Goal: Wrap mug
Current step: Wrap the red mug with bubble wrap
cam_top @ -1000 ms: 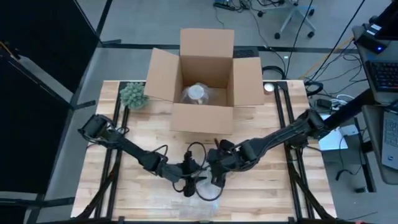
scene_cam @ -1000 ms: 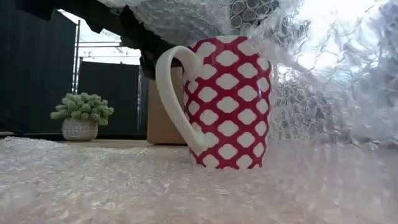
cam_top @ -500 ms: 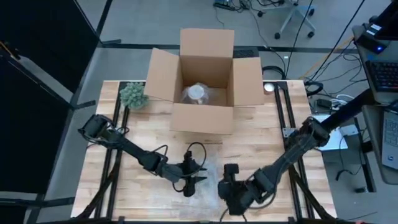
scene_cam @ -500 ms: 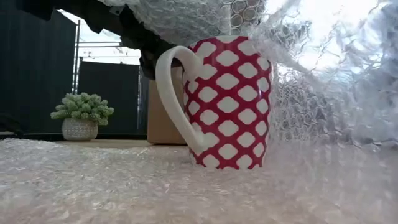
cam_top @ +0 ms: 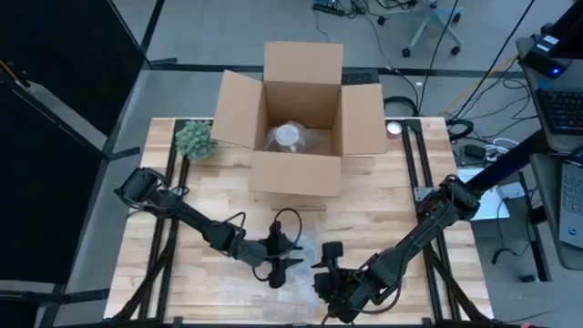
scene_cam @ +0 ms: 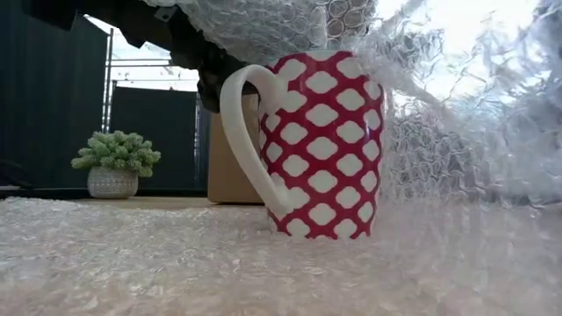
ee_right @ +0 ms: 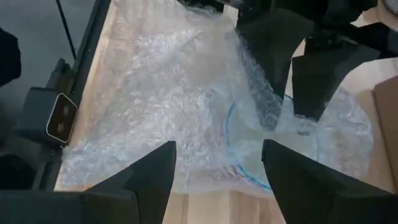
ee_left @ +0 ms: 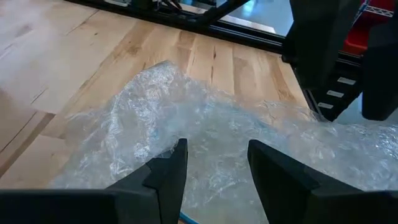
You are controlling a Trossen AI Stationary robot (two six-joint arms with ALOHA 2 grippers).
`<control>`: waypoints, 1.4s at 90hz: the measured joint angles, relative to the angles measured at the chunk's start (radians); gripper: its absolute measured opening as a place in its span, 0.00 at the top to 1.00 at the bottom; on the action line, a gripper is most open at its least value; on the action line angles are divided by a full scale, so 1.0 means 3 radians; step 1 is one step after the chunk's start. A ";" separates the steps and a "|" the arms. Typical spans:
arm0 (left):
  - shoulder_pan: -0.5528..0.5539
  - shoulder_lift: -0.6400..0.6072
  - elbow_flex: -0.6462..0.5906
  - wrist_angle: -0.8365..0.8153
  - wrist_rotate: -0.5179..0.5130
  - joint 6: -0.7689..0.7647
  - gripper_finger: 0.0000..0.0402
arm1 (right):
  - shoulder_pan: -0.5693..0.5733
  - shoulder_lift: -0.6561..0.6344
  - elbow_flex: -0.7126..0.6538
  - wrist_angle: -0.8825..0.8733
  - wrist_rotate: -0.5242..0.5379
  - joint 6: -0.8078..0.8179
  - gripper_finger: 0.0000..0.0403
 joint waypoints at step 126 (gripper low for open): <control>-0.0037 0.0003 -0.0003 0.0085 -0.0034 0.0004 0.60 | -0.0003 0.0148 -0.0001 0.0061 -0.0104 -0.0320 0.40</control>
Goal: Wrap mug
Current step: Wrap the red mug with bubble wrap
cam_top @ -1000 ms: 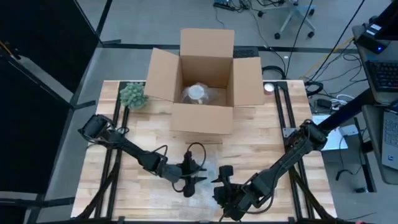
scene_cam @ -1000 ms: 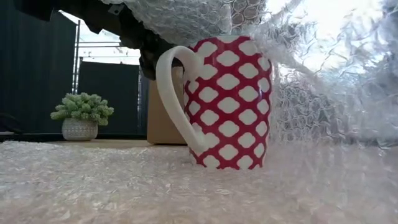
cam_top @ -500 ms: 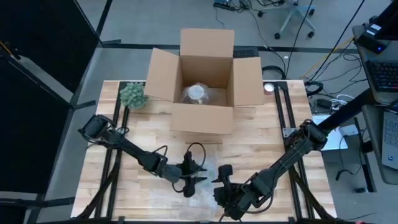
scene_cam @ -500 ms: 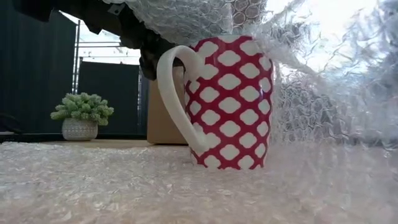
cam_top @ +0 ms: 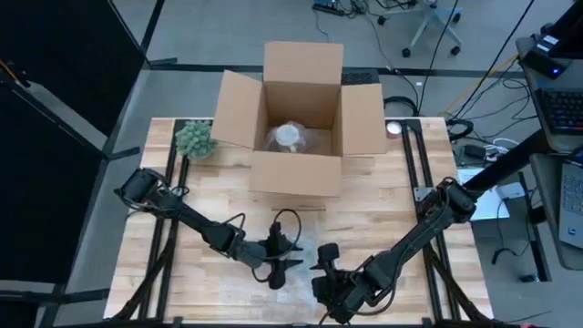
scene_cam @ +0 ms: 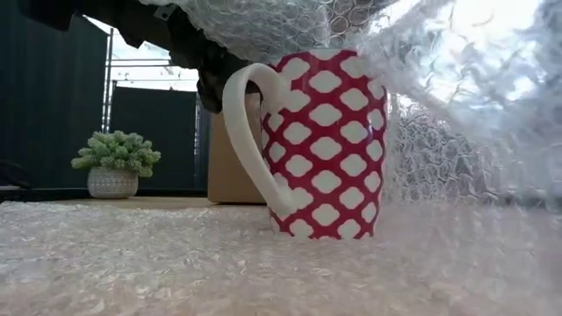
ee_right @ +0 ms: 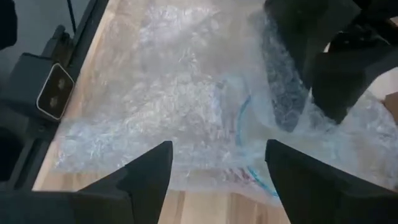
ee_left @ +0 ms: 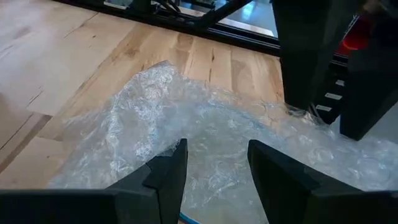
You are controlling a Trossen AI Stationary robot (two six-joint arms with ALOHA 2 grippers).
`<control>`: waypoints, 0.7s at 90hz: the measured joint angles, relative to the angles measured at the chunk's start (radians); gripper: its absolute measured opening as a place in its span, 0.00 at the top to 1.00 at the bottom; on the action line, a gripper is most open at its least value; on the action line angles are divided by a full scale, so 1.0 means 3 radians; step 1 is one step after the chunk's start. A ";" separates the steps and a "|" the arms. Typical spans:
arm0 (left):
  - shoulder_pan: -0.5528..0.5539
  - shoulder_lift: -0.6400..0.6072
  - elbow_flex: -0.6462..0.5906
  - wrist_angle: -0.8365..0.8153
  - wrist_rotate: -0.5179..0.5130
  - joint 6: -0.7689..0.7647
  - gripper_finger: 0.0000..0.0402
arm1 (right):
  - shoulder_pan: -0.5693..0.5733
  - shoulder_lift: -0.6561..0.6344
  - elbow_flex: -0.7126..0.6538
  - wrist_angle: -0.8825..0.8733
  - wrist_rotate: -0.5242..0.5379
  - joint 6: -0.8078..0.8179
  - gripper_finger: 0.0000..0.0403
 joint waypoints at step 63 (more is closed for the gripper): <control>0.0014 -0.0013 -0.0003 0.0080 0.0024 -0.0003 0.60 | 0.0006 0.0025 0.0000 0.0159 -0.0412 -0.0213 0.40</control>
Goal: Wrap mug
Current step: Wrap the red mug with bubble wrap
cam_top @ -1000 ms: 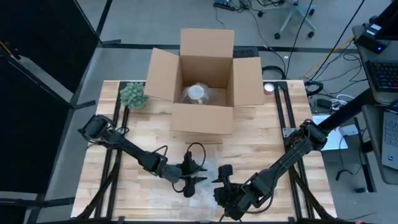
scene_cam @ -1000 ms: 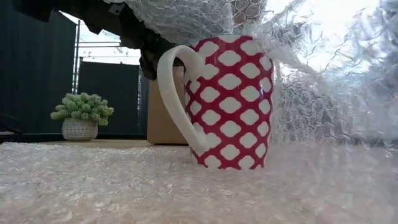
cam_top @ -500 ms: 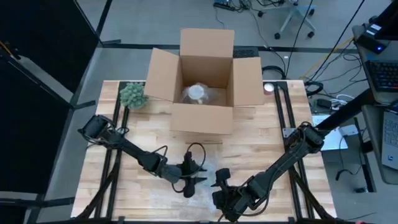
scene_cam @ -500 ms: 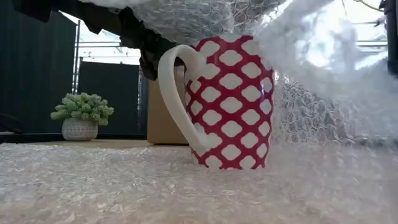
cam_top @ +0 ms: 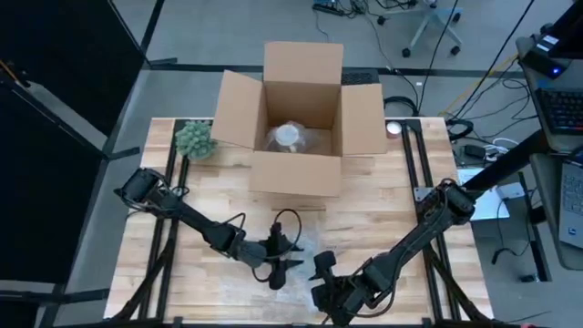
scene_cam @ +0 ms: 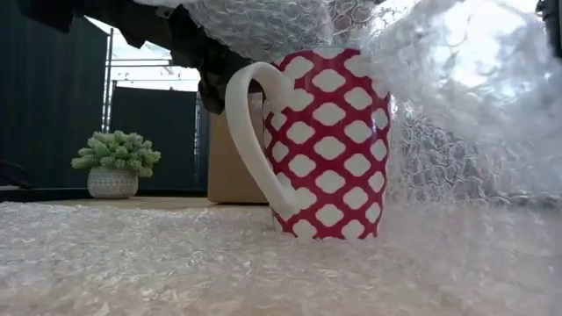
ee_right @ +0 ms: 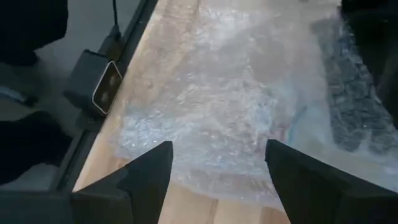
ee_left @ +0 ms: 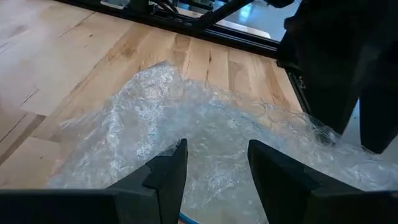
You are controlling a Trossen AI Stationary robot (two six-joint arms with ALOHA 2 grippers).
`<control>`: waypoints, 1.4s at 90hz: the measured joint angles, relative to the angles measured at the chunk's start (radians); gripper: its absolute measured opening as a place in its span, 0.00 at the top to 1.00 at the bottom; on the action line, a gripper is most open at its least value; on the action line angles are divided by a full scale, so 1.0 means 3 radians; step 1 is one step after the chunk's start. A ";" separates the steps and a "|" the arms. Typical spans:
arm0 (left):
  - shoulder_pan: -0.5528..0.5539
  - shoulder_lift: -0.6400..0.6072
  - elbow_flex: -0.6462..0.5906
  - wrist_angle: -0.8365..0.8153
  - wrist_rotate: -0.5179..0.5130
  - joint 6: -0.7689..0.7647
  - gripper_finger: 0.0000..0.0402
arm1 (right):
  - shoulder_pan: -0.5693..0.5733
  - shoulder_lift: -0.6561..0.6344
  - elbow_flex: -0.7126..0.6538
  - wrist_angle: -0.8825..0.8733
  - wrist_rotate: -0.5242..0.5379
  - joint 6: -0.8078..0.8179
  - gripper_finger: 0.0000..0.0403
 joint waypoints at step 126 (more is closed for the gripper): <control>-0.0005 -0.0008 0.0004 -0.0006 0.0041 0.0008 0.60 | -0.0438 0.0284 0.0013 -0.0331 -0.0200 0.0017 0.40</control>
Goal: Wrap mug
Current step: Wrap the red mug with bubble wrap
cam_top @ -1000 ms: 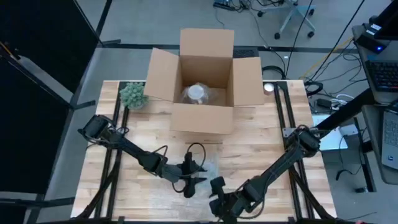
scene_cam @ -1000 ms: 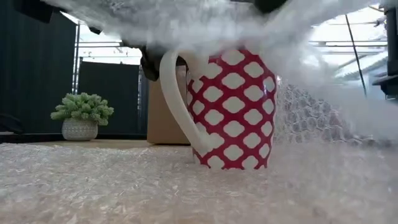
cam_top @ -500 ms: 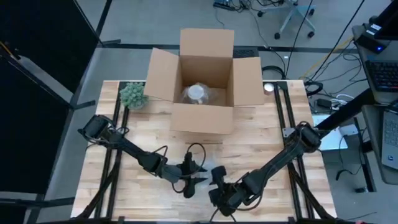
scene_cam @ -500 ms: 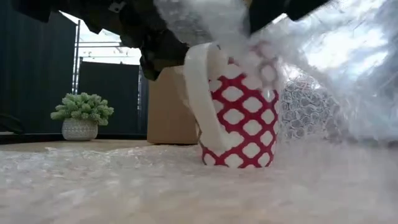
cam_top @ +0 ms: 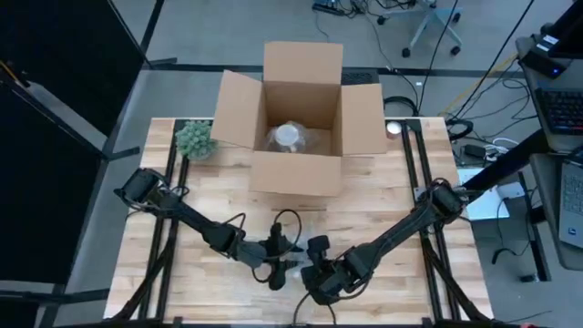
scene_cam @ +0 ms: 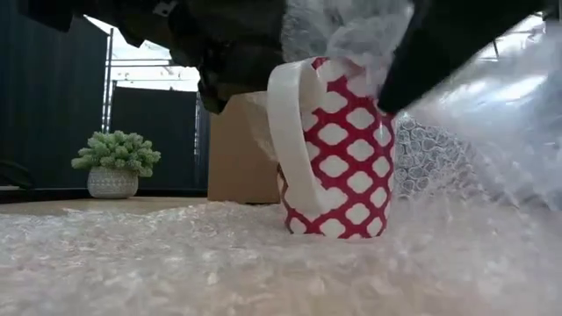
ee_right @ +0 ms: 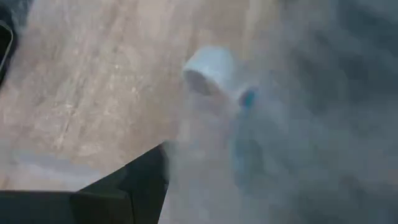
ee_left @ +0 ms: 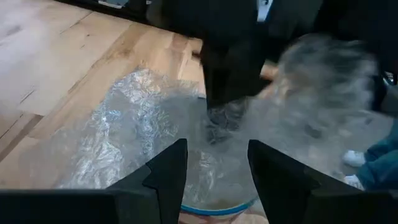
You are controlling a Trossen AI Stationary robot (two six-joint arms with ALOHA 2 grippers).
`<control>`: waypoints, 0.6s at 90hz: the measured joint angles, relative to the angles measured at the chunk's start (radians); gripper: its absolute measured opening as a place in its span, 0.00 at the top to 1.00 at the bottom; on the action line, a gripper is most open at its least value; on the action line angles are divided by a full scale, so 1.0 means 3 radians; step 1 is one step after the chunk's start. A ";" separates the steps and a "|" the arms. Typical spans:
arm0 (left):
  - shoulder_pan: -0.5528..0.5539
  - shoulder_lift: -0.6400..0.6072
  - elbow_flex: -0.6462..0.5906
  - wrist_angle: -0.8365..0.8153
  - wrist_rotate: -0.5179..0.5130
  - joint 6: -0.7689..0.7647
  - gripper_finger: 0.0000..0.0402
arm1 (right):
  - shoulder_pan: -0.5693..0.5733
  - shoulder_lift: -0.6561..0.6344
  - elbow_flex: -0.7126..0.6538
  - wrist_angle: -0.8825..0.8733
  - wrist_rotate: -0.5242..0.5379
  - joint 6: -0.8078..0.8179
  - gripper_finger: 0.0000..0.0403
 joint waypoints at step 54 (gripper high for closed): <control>-0.0125 -0.0641 -0.0005 -0.0657 -0.0224 0.0162 0.60 | -0.0024 0.0054 -0.0010 0.0140 -0.0004 -0.0011 0.40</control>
